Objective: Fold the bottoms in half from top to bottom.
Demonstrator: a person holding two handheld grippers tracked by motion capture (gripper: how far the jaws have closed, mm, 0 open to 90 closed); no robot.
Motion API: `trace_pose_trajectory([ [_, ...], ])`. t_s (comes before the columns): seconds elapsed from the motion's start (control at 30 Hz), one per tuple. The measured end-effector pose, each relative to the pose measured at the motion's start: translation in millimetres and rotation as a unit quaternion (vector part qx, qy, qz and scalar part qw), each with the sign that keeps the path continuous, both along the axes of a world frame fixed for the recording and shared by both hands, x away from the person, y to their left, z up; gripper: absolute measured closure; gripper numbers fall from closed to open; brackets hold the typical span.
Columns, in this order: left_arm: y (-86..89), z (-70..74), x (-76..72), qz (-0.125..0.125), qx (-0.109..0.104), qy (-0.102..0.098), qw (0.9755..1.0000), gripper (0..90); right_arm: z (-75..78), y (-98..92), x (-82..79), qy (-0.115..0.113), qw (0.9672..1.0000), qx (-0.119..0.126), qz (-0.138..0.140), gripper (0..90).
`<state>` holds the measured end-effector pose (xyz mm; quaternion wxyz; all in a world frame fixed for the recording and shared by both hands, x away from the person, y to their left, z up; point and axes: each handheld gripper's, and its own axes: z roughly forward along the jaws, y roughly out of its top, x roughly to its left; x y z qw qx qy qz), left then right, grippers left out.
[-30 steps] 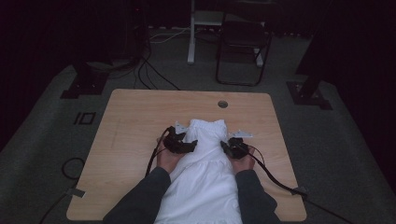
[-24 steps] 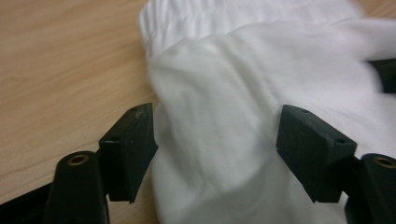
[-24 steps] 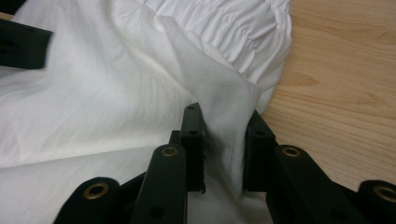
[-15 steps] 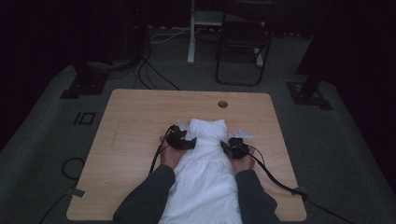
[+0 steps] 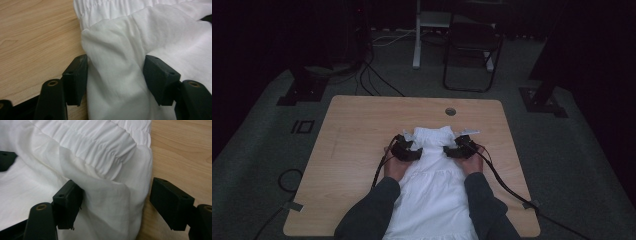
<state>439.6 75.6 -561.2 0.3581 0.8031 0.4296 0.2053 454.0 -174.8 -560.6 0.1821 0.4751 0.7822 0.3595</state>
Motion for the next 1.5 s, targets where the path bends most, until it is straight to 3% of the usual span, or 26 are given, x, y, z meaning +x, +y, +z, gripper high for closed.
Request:
trace_pose_trajectory([
  [0.3, 0.0, 0.0, -0.5, -0.007, -0.001, -0.001, 1.0, 41.5, -2.4, 1.7, 3.9, -0.014, 0.9993, 0.001, 0.035, 29.8],
  [0.33, -0.1, 0.1, -0.8, -0.01, -0.002, -0.001, 0.9999, 43.1, -2.0, 1.5, 4.1, -0.014, 0.9993, -0.001, 0.033, 33.8],
  [0.37, -0.3, 0.2, -1.2, -0.013, -0.003, -0.002, 0.9999, 46.7, -0.3, 1.8, 4.2, -0.01, 0.9994, -0.002, 0.032, 44.7],
  [0.47, -1.7, 0.1, -3.2, -0.02, -0.013, -0.001, 0.9997, 59.9, 3.4, 4.2, 3.5, 0.004, 0.9993, 0.001, 0.038, 64.6],
  [0.6, 2.2, 0.7, -2.6, -0.022, -0.036, 0.017, 0.999, 77.3, 3.8, 4.1, 3.4, 0.027, 0.9987, 0.032, 0.029, 78.8],
  [0.63, 2.5, 0.7, -2.4, -0.021, -0.039, 0.019, 0.9988, 80.0, 3.3, 2.8, 3.8, 0.034, 0.9981, 0.045, 0.026, 80.3],
  [0.77, 2.8, 1.2, -1.6, -0.018, -0.047, 0.028, 0.9983, 82.4, 4.0, 4.0, 3.8, 0.042, 0.9978, 0.048, 0.018, 82.9],
  [0.87, 5.3, 3.0, 1.1, -0.019, -0.057, 0.046, 0.9971, 84.1, 4.2, 4.9, 2.2, 0.045, 0.9976, 0.051, 0.015, 83.9],
  [1.0, 8.2, 9.8, 4.7, -0.031, -0.058, 0.04, 0.9971, 84.4, 8.1, 3.7, 2.3, 0.042, 0.9975, 0.055, 0.017, 84.2],
  [1.07, 13.9, 31.1, 10.4, -0.029, -0.081, 0.021, 0.9961, 84.5, 22.2, 1.8, 2.7, 0.021, 0.9974, 0.066, 0.019, 84.3],
  [1.17, 15.8, 60.6, 15.8, -0.034, -0.08, -0.011, 0.9961, 84.5, 47.7, 1.0, 7.4, -0.007, 0.9968, 0.078, 0.017, 84.3],
  [1.2, 15.8, 60.6, 15.8, -0.034, -0.08, -0.011, 0.9961, 84.6, 47.7, 1.0, 7.4, -0.007, 0.9968, 0.078, 0.017, 84.3],
  [1.23, 18.3, 86.4, 19.9, -0.038, -0.088, -0.037, 0.9947, 84.6, 54.8, 0.8, 8.4, -0.015, 0.9965, 0.08, 0.017, 84.3],
  [1.27, 19.0, 96.8, 21.5, -0.039, -0.093, -0.047, 0.9938, 84.6, 80.4, 0.4, 11.8, -0.042, 0.9952, 0.087, 0.017, 84.3],
  [1.37, 20.8, 128.1, 25.0, -0.045, -0.099, -0.082, 0.9907, 84.5, 112.8, -0.6, 13.6, -0.084, 0.9917, 0.097, 0.016, 84.2],
  [1.43, 22.1, 142.3, 25.5, -0.044, -0.104, -0.091, 0.9895, 84.5, 129.5, 0.3, 12.9, -0.103, 0.9898, 0.098, 0.015, 84.2],
  [1.5, 23.3, 146.2, 24.3, -0.046, -0.104, -0.089, 0.9896, 84.5, 137.8, 0.8, 11.6, -0.105, 0.9898, 0.094, 0.019, 84.2],
])
